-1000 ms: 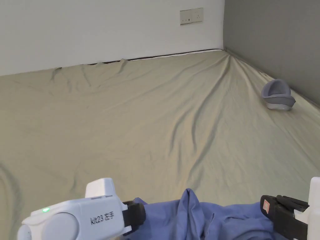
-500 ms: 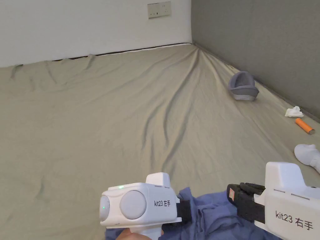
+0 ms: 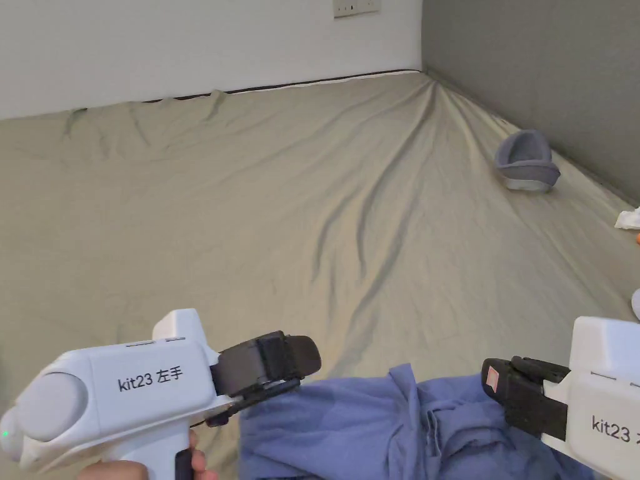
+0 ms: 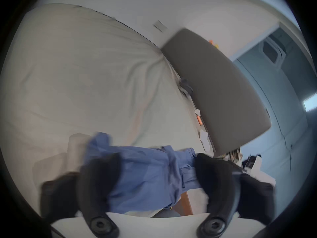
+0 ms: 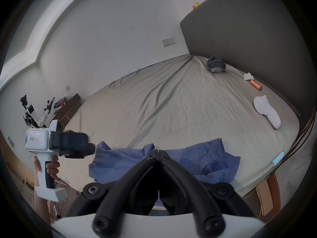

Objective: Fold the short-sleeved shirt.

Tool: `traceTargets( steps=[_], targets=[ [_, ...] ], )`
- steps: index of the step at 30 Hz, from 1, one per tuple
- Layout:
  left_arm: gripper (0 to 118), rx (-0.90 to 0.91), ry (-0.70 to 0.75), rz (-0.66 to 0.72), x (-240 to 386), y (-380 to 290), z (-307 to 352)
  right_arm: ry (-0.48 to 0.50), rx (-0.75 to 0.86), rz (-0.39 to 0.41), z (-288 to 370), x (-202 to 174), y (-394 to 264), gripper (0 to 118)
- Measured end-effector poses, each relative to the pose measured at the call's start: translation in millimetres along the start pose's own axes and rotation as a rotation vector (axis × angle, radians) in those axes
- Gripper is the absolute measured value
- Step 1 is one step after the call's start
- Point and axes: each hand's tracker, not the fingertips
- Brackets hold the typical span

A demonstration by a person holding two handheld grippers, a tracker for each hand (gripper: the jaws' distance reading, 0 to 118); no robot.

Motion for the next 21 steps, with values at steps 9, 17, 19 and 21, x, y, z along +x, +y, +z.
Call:
traceTargets(
  steps=[9, 17, 19, 21],
  targets=[
    [102, -0.221, 0.175, 0.158, -57.0, -18.7, -28.8, 0.024, -0.016, -0.011, -3.0, -1.5, -5.9, 0],
    [102, -0.273, -0.038, 0.159, -53.5, -4.7, -77.4, 0.031, -0.02, -0.058, -4.3, 8.6, -3.4, 0],
    [102, -0.261, -0.054, 0.095, -48.9, -5.1, -78.9, 0.026, -0.021, -0.056, -3.9, 9.8, -3.9, 0],
    [102, -0.272, -0.045, 0.105, -49.8, -2.4, -81.8, 0.017, -0.026, -0.056, -4.2, 12.9, -3.9, 0]
  ],
)
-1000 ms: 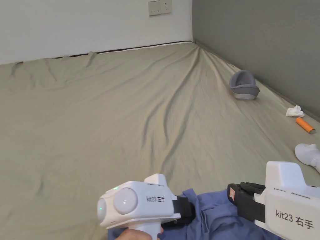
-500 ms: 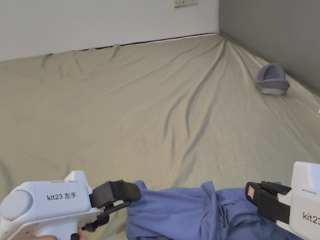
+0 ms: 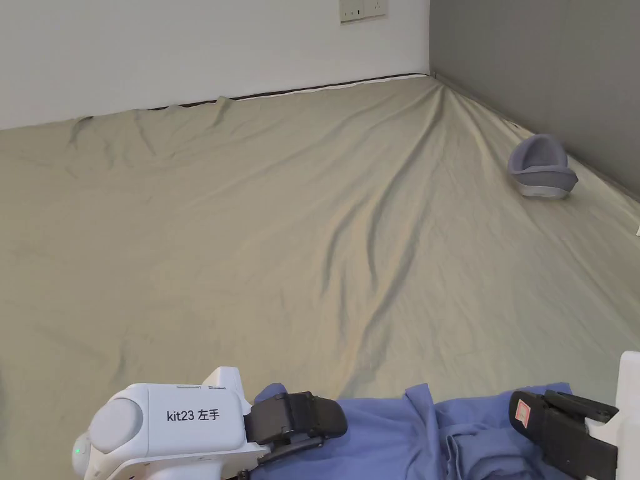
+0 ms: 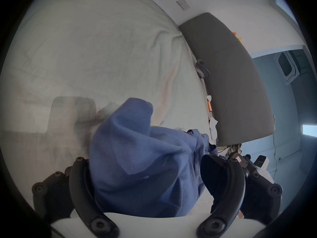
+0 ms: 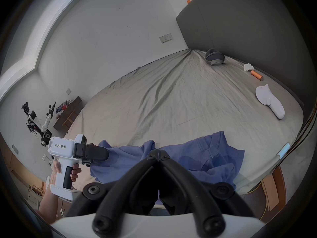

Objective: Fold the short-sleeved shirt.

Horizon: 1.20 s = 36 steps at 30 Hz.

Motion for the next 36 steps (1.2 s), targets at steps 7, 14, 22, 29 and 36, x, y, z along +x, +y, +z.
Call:
traceTargets(
  steps=[7, 14, 22, 29, 36],
  targets=[
    [43, 0.014, 0.105, 0.012, -3.5, -2.0, 15.4, -0.016, -0.004, -0.028, -1.4, 9.5, -1.0, 0],
    [16, 0.129, -0.106, 0.135, -30.1, -20.6, 37.4, -0.035, -0.012, -0.053, -4.0, 12.0, -0.5, 0],
    [15, 0.306, 0.085, 0.092, -33.7, -17.6, 141.0, -0.026, -0.015, -0.04, -19.5, -8.4, 6.6, 0],
    [15, 0.507, 0.47, 0.137, -21.2, -29.1, 239.6, 0.119, -0.024, -0.042, -52.6, -42.3, 8.2, 0],
    [15, 0.371, 0.44, -0.059, 36.8, -30.2, 194.4, 0.203, -0.052, 0.001, -57.3, -65.0, 4.8, 0]
  ],
)
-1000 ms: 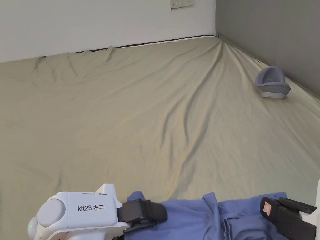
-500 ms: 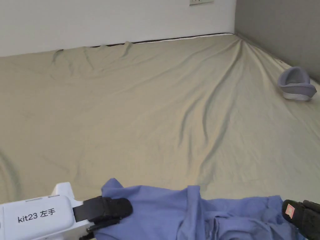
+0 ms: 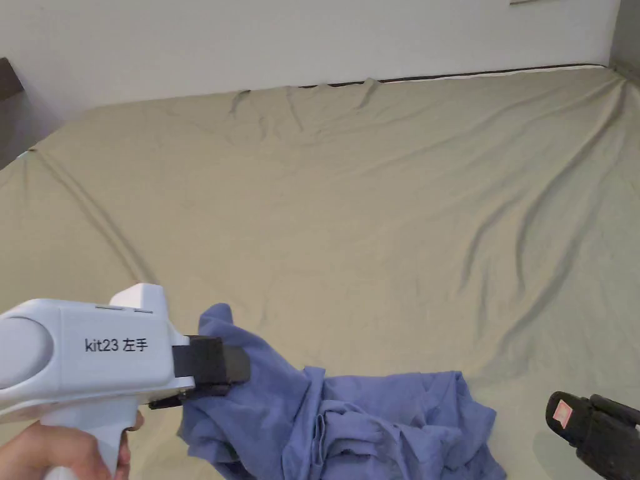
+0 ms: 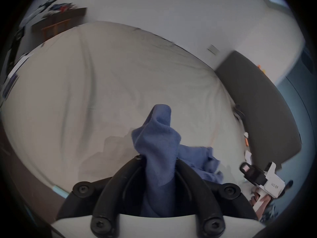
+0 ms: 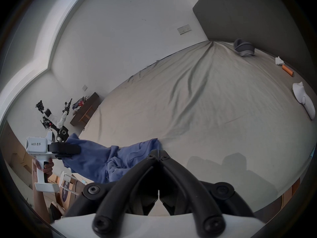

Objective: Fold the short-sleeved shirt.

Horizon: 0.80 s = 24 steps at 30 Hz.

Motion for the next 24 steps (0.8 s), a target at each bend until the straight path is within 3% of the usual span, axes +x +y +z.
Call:
traceTargets(
  steps=[4, 9, 12, 16, 19, 24],
  targets=[
    [15, -0.088, -0.179, -0.03, 45.4, -1.8, -55.3, 0.001, 0.002, 0.002, 13.0, -6.0, -4.7, 0],
    [20, -0.245, -0.21, -0.086, 95.8, -15.4, -137.5, -0.03, 0.002, 0.021, 33.6, 2.3, -8.2, 0],
    [42, -0.257, -0.212, -0.1, 114.1, -22.2, -159.3, -0.067, 0.01, 0.021, 42.8, 8.5, -7.6, 0],
    [100, -0.25, -0.301, -0.075, 126.0, -18.2, -154.9, -0.095, 0.021, 0.014, 47.4, 15.3, -5.7, 0],
    [103, -0.221, -0.325, -0.101, 132.1, -11.4, -129.2, -0.1, 0.025, 0.013, 46.9, 16.6, -4.9, 0],
    [103, 0.023, -0.35, -0.198, 123.0, 3.6, -60.5, -0.089, 0.022, 0.017, 42.5, 16.2, -4.1, 0]
  ],
)
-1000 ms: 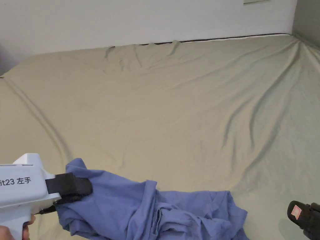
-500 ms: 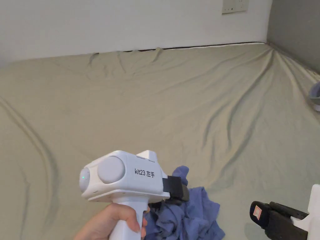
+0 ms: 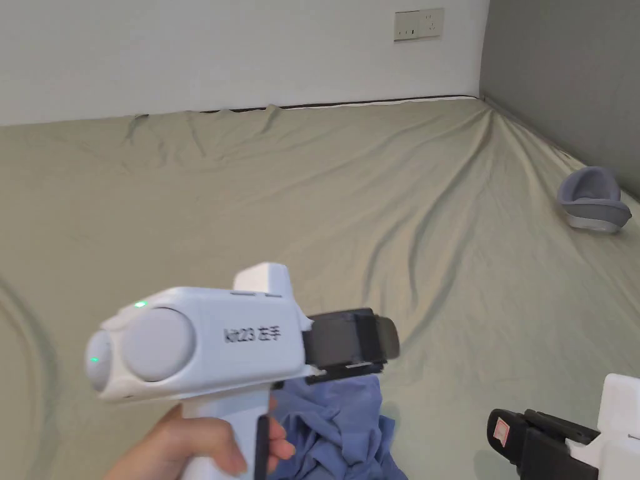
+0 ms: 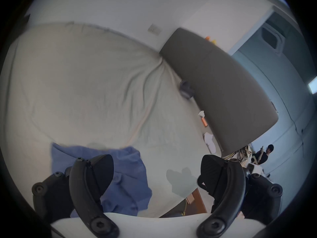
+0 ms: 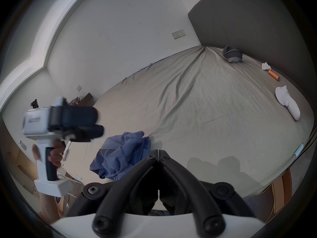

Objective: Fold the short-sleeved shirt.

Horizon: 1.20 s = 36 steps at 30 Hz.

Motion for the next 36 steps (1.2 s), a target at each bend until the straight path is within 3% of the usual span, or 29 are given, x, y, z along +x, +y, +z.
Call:
traceTargets(
  steps=[3, 4, 6, 15, 18, 26, 27, 28, 30, 31, 33, 34, 36],
  targets=[
    [95, 0.068, 0.057, 0.019, -9.6, 0.1, 29.0, 0.013, -0.003, 0.005, -3.0, -2.5, -2.1, 0],
    [70, 0.057, 0.058, 0.024, -15.7, -1.3, 30.0, 0.019, -0.005, 0.008, -3.9, -3.6, -2.5, 0],
    [0, 0.018, 0.099, 0.038, -26.1, -5.5, 19.6, 0.032, -0.005, 0.01, -6.3, -6.8, -3.5, 0],
    [0, -0.258, 0.17, -0.018, -36.3, -58.4, -87.4, 0.047, -0.033, 0.025, -10.7, -12.8, -6.8, 0],
    [0, -0.177, 0.107, -0.047, -35.1, -84.4, -98.4, 0.044, -0.041, 0.025, -11.6, -9.9, -7.4, 0],
    [0, -0.167, 0.015, 0.184, -61.0, -75.3, -70.8, 0.048, -0.065, 0.009, -24.9, -8.1, -8.8, 0],
    [6, -0.151, 0.015, 0.2, -60.2, -72.1, -58.9, 0.054, -0.069, 0.014, -26.4, -9.7, -8.3, 0],
    [30, -0.122, 0.008, 0.219, -59.9, -71.4, -46.5, 0.056, -0.068, 0.02, -28.2, -11.6, -7.7, 0],
    [48, -0.042, 0.011, 0.21, -58.1, -69.9, -17.7, 0.056, -0.071, 0.042, -33.7, -17.1, -5.2, 0],
    [48, -0.015, 0.047, 0.194, -56.6, -69.6, -6.0, 0.049, -0.073, 0.062, -36.8, -21.0, -4.0, 0],
    [105, 0.042, 0.115, 0.167, -51.9, -73.3, 16.8, 0.004, -0.078, 0.117, -43.4, -31.8, -1.4, 0],
    [118, 0.057, 0.175, 0.136, -49.7, -74.8, 28.1, -0.005, -0.079, 0.132, -45.9, -37.2, -0.9, 0],
    [115, 0.04, 0.23, 0.094, -46.0, -77.5, 43.1, 0.02, -0.075, 0.134, -48.0, -44.9, -0.2, 0]
  ],
)
